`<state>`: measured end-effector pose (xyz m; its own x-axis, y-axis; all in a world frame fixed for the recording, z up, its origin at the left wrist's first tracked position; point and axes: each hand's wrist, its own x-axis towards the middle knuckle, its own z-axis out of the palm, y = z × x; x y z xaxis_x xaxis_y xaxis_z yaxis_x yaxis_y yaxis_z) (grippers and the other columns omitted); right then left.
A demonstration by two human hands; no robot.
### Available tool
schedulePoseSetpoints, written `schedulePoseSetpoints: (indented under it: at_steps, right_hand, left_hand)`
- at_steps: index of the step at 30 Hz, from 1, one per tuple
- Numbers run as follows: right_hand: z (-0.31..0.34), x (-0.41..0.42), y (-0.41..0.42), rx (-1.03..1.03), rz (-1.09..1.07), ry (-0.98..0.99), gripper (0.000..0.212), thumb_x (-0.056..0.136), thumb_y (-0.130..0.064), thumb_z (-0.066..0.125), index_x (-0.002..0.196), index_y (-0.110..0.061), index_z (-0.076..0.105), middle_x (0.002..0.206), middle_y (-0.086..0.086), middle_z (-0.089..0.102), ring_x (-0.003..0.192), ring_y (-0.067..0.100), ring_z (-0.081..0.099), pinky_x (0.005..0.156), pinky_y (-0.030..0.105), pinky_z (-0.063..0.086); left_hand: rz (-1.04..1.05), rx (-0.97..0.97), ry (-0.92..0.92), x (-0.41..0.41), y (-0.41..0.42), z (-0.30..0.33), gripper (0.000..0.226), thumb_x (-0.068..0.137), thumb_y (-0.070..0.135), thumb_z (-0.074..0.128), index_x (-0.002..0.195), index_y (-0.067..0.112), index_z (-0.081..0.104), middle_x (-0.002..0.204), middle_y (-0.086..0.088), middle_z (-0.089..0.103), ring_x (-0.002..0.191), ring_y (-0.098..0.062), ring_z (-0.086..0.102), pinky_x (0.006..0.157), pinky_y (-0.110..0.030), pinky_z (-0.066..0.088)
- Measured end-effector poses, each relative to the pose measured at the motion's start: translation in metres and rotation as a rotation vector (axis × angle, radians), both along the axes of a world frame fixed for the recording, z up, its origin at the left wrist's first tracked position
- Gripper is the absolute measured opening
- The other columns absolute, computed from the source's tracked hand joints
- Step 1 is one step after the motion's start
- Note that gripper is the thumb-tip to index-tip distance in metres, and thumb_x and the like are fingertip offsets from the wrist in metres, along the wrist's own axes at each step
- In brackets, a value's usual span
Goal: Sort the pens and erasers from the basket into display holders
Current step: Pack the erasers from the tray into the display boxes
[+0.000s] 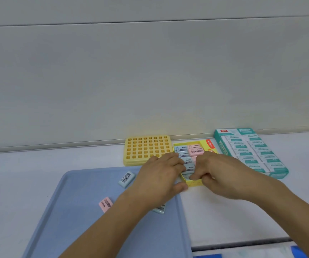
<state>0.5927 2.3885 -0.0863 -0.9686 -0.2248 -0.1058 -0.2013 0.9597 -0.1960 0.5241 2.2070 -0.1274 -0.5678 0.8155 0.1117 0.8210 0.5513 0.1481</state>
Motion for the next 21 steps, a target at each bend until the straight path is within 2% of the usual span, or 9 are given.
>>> schedulePoseSetpoints:
  at_steps: [2,5,8,10,11,13,16,19,21]
  right_hand:
    - [-0.001,0.003,0.002,-0.012,-0.008,-0.022,0.039,0.091,-0.016,0.044,0.11,-0.036,0.071,0.097,-0.011,0.058,0.096,0.013,0.051,0.081,0.037,0.049]
    - [-0.002,0.002,0.008,-0.16,-0.045,-0.078,0.037,0.093,-0.013,0.049,0.112,-0.035,0.071,0.092,-0.017,0.05,0.095,0.005,0.047,0.087,0.03,0.045]
    - [-0.002,-0.003,0.023,-0.331,-0.245,0.159,0.03,0.093,-0.011,0.055,0.109,-0.03,0.072,0.092,-0.016,0.053,0.087,0.003,0.052,0.078,0.015,0.039]
    - [-0.002,-0.004,0.031,-0.324,-0.318,0.243,0.028,0.093,-0.012,0.055,0.109,-0.028,0.072,0.088,-0.016,0.055,0.081,0.0,0.053,0.071,0.01,0.038]
    - [-0.003,-0.004,0.032,-0.296,-0.32,0.24,0.028,0.093,-0.013,0.056,0.11,-0.028,0.072,0.086,-0.017,0.054,0.08,0.001,0.053,0.071,0.012,0.039]
    - [-0.008,-0.004,0.031,-0.234,-0.311,0.225,0.027,0.093,-0.016,0.055,0.111,-0.028,0.071,0.088,-0.016,0.054,0.082,0.005,0.054,0.076,0.024,0.045]
    - [-0.009,-0.01,0.029,-0.183,-0.316,0.253,0.023,0.094,-0.023,0.056,0.112,-0.027,0.07,0.094,-0.009,0.057,0.087,0.01,0.054,0.079,0.032,0.046]
    - [-0.006,-0.016,0.03,-0.111,-0.288,0.223,0.027,0.094,-0.023,0.056,0.118,-0.031,0.066,0.102,-0.007,0.057,0.096,0.013,0.053,0.085,0.035,0.046]
    - [-0.005,-0.017,0.033,-0.072,-0.183,0.119,0.036,0.091,-0.017,0.057,0.12,-0.036,0.064,0.105,-0.01,0.052,0.104,0.013,0.05,0.091,0.036,0.044]
  left_hand:
    - [-0.01,-0.004,-0.019,-0.001,0.0,0.0,0.053,0.093,0.051,0.051,0.14,0.027,0.047,0.149,0.013,0.04,0.143,-0.006,0.02,0.106,-0.031,0.028]
    - [-0.025,0.014,-0.054,-0.002,-0.001,0.0,0.053,0.093,0.053,0.052,0.14,0.029,0.047,0.149,0.013,0.041,0.143,-0.006,0.023,0.112,-0.032,0.027]
    - [-0.077,0.111,-0.095,0.0,-0.005,0.001,0.044,0.095,0.048,0.054,0.135,0.031,0.054,0.143,0.014,0.048,0.142,-0.005,0.027,0.114,-0.034,0.025]
    - [-0.119,0.124,-0.101,0.002,-0.005,0.001,0.038,0.096,0.046,0.052,0.131,0.031,0.059,0.141,0.016,0.051,0.141,-0.003,0.029,0.114,-0.032,0.023]
    - [-0.13,0.103,-0.086,0.003,-0.005,0.001,0.038,0.097,0.047,0.05,0.131,0.033,0.059,0.141,0.017,0.05,0.141,-0.002,0.029,0.114,-0.031,0.021]
    - [-0.149,0.045,-0.017,0.002,-0.004,0.001,0.038,0.098,0.05,0.044,0.13,0.035,0.058,0.141,0.019,0.049,0.14,-0.002,0.028,0.112,-0.03,0.018]
    - [-0.179,-0.001,0.066,-0.002,-0.001,0.006,0.037,0.098,0.049,0.041,0.124,0.033,0.062,0.134,0.015,0.054,0.133,-0.007,0.039,0.108,-0.032,0.024]
    - [-0.185,-0.018,0.049,-0.001,0.004,0.009,0.038,0.097,0.051,0.042,0.117,0.027,0.063,0.129,0.012,0.057,0.12,-0.012,0.05,0.101,-0.032,0.035]
    - [-0.186,0.003,-0.024,0.001,0.005,0.007,0.042,0.096,0.055,0.041,0.122,0.028,0.06,0.13,0.012,0.057,0.116,-0.013,0.051,0.098,-0.03,0.037]
